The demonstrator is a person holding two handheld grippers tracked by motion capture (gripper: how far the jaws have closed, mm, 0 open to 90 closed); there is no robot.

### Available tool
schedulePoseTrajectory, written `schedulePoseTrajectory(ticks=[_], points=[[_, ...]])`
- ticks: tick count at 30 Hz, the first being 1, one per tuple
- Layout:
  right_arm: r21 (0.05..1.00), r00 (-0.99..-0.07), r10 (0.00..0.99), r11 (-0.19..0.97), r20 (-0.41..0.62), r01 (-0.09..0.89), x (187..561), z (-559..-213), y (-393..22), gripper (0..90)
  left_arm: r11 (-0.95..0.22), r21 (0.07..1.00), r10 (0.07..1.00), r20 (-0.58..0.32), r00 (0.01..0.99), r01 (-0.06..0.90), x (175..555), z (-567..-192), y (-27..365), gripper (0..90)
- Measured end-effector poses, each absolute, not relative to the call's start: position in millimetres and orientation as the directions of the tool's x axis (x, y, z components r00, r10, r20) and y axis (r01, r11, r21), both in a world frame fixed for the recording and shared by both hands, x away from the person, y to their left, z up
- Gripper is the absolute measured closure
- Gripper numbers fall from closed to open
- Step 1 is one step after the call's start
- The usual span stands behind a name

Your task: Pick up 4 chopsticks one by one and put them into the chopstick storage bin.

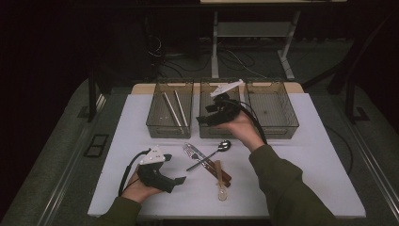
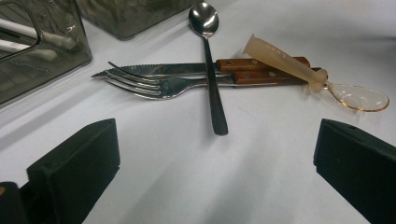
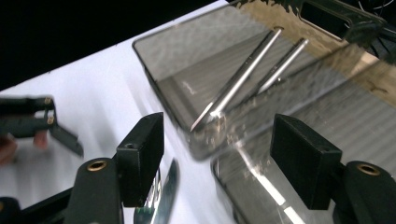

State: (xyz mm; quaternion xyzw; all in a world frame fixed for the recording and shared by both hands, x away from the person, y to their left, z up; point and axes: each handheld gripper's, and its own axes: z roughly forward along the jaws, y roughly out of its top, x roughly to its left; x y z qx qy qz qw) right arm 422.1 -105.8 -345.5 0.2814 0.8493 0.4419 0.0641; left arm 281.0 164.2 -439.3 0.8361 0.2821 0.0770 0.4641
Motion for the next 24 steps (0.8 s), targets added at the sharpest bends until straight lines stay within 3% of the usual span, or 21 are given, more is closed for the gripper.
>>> schedulePoseTrajectory(ticks=[14, 24], points=[[0.804, -0.818, 0.548, 0.401, 0.173, 0.439, 384, -373, -182, 33.1, -0.416, 0.808, 0.560, -0.133, 0.818, 0.417, 282, -441, 164, 0.1], [0.834, -0.784, 0.598, 0.336, 0.170, 0.438, 347, -390, -226, 21.2, -0.420, 0.805, 0.565, -0.130, 0.815, 0.419, 282, -441, 164, 0.5]])
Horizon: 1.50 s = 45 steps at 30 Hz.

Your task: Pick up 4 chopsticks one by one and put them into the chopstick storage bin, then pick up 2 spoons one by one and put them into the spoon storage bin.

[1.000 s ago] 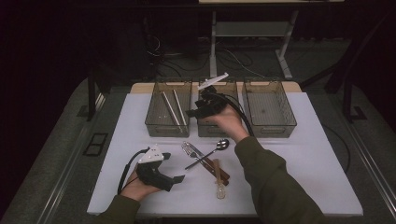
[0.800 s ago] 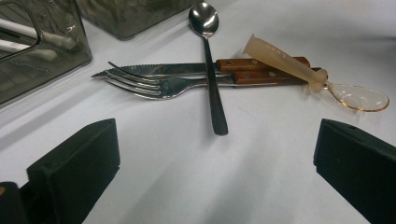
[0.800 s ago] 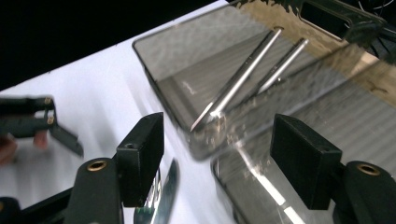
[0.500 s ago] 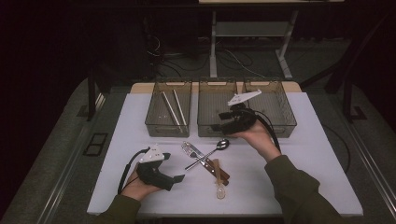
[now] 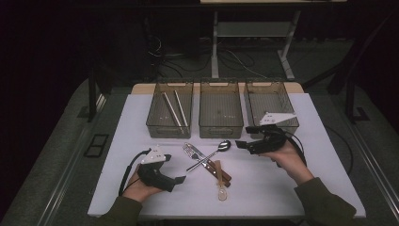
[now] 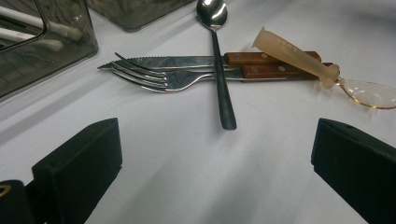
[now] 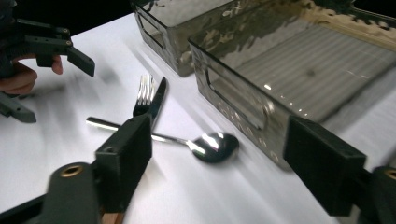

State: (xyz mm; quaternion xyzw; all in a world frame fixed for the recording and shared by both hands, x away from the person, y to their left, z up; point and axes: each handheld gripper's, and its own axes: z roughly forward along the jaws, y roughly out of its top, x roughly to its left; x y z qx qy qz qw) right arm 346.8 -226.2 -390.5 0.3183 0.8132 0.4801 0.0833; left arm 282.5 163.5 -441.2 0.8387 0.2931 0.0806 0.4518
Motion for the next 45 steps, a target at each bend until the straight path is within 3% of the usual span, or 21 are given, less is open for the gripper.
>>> schedulePoseTrajectory(ticks=[15, 30, 45], points=[[0.836, -0.753, 0.640, 0.324, 0.152, 0.444, 290, -423, -273, 17.1, -0.423, 0.805, 0.565, -0.124, 0.816, 0.416, 281, -440, 163, 0.8], [0.813, -0.736, 0.660, 0.339, 0.152, 0.473, 267, -442, -296, 17.0, -0.416, 0.807, 0.571, -0.127, 0.811, 0.419, 284, -437, 159, 2.8], [0.812, -0.746, 0.649, 0.348, 0.151, 0.468, 267, -444, -289, 17.1, -0.395, 0.830, 0.589, -0.102, 0.802, 0.395, 299, -427, 144, 16.0]])
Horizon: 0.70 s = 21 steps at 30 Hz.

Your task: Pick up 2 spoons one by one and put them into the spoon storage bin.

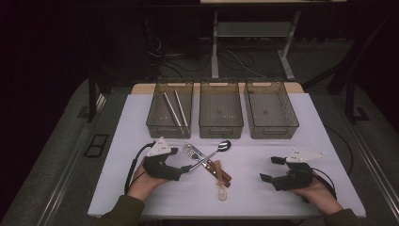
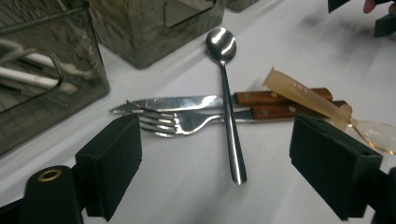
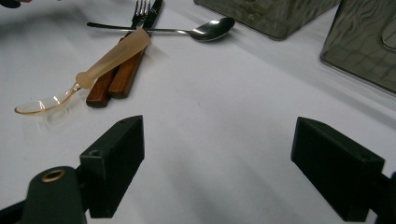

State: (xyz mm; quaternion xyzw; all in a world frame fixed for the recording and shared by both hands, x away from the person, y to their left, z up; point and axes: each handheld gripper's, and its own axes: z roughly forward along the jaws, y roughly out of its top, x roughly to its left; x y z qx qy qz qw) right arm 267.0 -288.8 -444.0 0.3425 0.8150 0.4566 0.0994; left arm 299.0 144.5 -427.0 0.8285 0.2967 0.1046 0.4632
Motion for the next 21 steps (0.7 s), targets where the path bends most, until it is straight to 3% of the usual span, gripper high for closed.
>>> schedulePoseTrajectory(ticks=[21], points=[[0.811, -0.748, 0.646, 0.352, 0.151, 0.468, 267, -444, -287, 17.1, -0.408, 0.821, 0.565, -0.116, 0.817, 0.399, 321, -421, 115, 35.0]])
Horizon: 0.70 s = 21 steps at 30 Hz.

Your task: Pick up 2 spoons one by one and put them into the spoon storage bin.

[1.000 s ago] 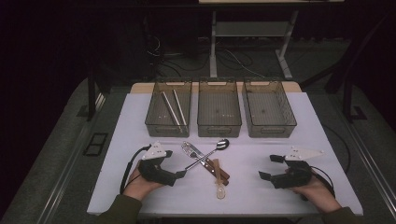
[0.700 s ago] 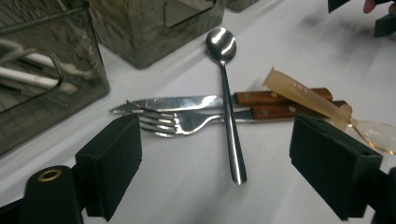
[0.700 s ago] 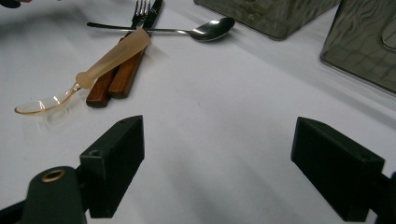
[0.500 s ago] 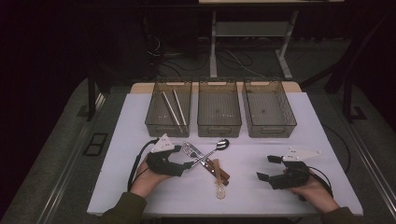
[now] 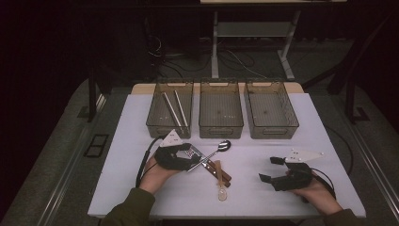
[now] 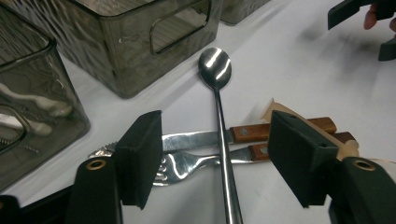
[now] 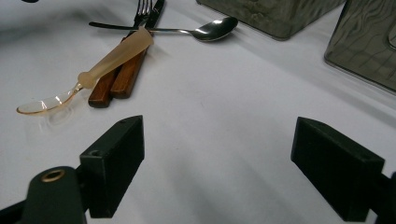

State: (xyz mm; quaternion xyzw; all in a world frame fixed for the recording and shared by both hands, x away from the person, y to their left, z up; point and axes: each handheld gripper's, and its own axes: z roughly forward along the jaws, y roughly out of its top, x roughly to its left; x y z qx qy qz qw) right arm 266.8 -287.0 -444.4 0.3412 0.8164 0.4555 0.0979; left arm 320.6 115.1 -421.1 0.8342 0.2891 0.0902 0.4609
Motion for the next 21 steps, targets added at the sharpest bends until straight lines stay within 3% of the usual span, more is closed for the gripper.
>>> schedulePoseTrajectory(ticks=[21], points=[[0.807, -0.743, 0.652, 0.354, 0.150, 0.473, 268, -446, -288, 17.1, -0.451, 0.787, 0.553, -0.123, 0.824, 0.421, 348, -422, 80, 54.5]])
